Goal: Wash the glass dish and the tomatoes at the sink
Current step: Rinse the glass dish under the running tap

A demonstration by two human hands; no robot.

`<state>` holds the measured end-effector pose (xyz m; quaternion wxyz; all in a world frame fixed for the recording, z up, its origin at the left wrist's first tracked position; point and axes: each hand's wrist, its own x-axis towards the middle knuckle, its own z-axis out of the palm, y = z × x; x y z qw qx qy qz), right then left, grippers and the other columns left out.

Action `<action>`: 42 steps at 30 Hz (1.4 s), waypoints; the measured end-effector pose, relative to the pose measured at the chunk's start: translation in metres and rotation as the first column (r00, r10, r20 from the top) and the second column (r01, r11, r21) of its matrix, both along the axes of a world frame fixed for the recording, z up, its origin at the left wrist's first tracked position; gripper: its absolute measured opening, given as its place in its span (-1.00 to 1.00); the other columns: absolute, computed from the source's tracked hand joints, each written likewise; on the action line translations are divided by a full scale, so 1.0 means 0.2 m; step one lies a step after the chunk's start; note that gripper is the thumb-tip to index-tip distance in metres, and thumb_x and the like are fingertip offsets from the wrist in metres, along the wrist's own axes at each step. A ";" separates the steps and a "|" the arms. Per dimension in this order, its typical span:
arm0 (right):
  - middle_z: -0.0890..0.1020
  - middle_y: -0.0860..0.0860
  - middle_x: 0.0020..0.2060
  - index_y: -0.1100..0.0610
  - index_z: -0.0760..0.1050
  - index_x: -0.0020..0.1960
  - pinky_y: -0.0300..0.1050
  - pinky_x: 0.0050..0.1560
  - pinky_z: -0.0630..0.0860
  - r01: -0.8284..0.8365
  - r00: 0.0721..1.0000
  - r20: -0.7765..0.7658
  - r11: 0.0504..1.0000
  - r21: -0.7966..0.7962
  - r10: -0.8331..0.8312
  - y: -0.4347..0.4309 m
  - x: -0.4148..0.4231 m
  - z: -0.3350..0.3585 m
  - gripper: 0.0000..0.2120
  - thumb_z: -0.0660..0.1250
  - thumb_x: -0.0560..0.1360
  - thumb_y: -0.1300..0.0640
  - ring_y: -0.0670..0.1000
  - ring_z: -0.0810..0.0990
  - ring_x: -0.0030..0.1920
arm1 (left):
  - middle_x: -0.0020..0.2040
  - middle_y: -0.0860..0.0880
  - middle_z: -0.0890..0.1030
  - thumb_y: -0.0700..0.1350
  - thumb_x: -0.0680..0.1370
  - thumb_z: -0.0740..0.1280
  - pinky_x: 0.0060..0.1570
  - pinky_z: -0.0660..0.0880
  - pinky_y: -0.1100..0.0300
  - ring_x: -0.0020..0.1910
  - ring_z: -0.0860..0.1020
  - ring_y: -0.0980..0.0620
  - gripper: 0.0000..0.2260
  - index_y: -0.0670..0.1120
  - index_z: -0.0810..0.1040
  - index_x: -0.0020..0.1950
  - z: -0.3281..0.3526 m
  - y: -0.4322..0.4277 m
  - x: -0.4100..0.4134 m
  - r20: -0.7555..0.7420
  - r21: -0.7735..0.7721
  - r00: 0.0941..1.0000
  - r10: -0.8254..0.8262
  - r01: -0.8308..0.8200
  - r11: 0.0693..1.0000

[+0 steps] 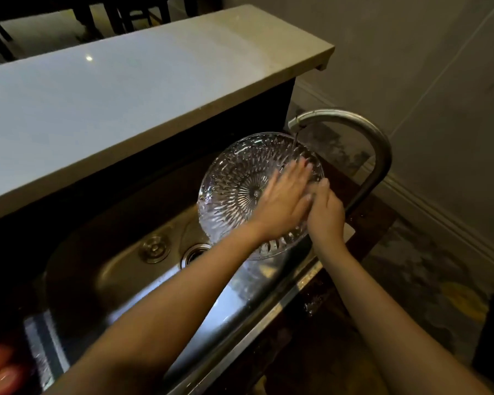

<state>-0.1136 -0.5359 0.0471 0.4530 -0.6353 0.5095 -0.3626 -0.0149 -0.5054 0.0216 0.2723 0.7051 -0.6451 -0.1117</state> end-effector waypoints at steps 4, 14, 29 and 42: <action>0.65 0.17 -0.28 0.20 0.55 -0.02 -0.10 -0.26 0.46 -0.003 0.998 0.057 0.998 0.069 -0.001 0.00 0.00 0.01 -0.51 -0.06 0.63 -0.06 -0.02 0.55 -0.39 | 0.56 0.01 -0.08 0.13 0.62 -0.06 0.51 -0.16 -0.06 0.53 -0.14 0.05 -0.48 0.00 -0.09 0.53 0.02 -0.16 0.22 0.096 0.020 0.990 0.099 -0.101 0.995; 0.68 0.13 -0.34 0.11 0.59 -0.10 -0.22 -0.45 0.39 -0.060 0.997 0.067 0.981 0.187 0.048 -0.19 -0.04 -0.06 -0.52 -0.02 0.61 -0.12 -0.13 0.46 -0.58 | 0.04 -0.25 0.63 -0.07 0.62 0.15 -0.25 0.62 0.10 -0.14 0.67 -0.07 -0.72 -0.19 0.41 0.26 -0.14 0.27 0.53 -0.862 0.436 0.132 0.489 -0.298 0.849; 0.57 0.14 -0.17 0.17 0.42 -0.11 -0.14 -0.49 0.53 -0.076 0.988 -0.120 0.980 0.183 0.099 -0.30 0.32 -0.13 -0.70 0.14 0.58 -0.06 0.02 0.55 -0.39 | -0.07 -0.19 0.68 -0.30 0.55 0.23 -0.16 0.63 -0.04 -0.13 0.69 -0.10 -0.76 -0.08 0.49 0.17 0.05 0.46 0.53 -0.940 0.332 -0.246 0.235 -0.512 0.792; -0.30 -0.05 0.48 -0.05 -0.33 0.47 0.10 0.48 -0.26 -0.825 0.462 -0.720 0.548 -0.135 0.518 0.11 0.34 -0.35 -0.40 -0.21 0.53 -0.24 -0.01 -0.32 0.49 | -0.07 -0.15 0.64 0.09 0.63 0.05 -0.13 0.60 0.04 -0.16 0.64 -0.05 -0.69 -0.04 0.47 0.15 0.01 0.37 0.45 -0.938 0.335 -0.175 0.299 -0.681 0.651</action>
